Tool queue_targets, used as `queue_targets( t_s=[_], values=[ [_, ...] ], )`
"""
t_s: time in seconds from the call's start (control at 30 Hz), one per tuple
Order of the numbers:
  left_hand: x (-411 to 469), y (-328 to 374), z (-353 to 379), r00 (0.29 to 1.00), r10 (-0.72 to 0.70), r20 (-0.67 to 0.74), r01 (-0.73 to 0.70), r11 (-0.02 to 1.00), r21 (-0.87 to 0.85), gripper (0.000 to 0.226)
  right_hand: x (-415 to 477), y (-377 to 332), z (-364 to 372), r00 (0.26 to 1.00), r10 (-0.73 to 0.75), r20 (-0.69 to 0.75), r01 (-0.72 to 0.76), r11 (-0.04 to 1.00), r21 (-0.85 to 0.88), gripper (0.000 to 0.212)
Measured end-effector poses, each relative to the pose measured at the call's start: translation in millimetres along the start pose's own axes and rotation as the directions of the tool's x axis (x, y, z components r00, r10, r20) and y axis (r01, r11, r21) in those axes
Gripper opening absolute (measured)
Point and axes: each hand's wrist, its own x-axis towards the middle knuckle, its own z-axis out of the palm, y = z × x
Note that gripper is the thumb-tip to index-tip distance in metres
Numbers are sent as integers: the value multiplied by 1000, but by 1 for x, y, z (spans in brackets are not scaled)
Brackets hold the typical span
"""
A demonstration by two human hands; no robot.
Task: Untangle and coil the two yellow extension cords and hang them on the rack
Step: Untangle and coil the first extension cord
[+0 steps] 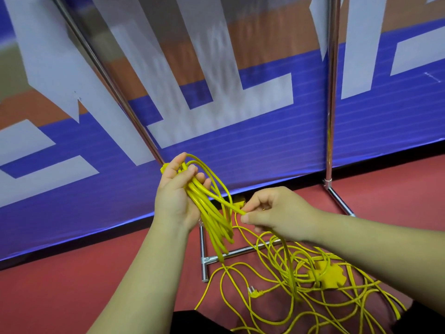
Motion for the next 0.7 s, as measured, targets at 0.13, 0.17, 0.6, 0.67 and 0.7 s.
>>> queue_targets(
  t_s=[0.13, 0.17, 0.6, 0.67, 0.7],
  values=[
    [-1, -3, 9, 1000, 4, 10, -3, 1000, -30, 22, 1, 0, 2, 997, -25, 73, 21, 998, 61, 12],
    [1, 0, 11, 1000, 3, -2, -3, 998, -58, 21, 0, 1, 2, 992, -21, 125, 16, 999, 46, 11],
    [11, 28, -19, 1000, 9, 28, -15, 973, 231, 19, 3, 15, -66, 996, 92, 17, -90, 991, -101, 6],
    [3, 22, -14, 996, -22, 82, -14, 907, 420, 17, 7, 6, -72, 991, 54, -119, -63, 996, -67, 6],
    [-2, 18, -10, 992, -53, 116, -11, 871, 491, 15, 9, 0, -72, 986, 41, -162, -52, 996, -67, 6]
  ],
)
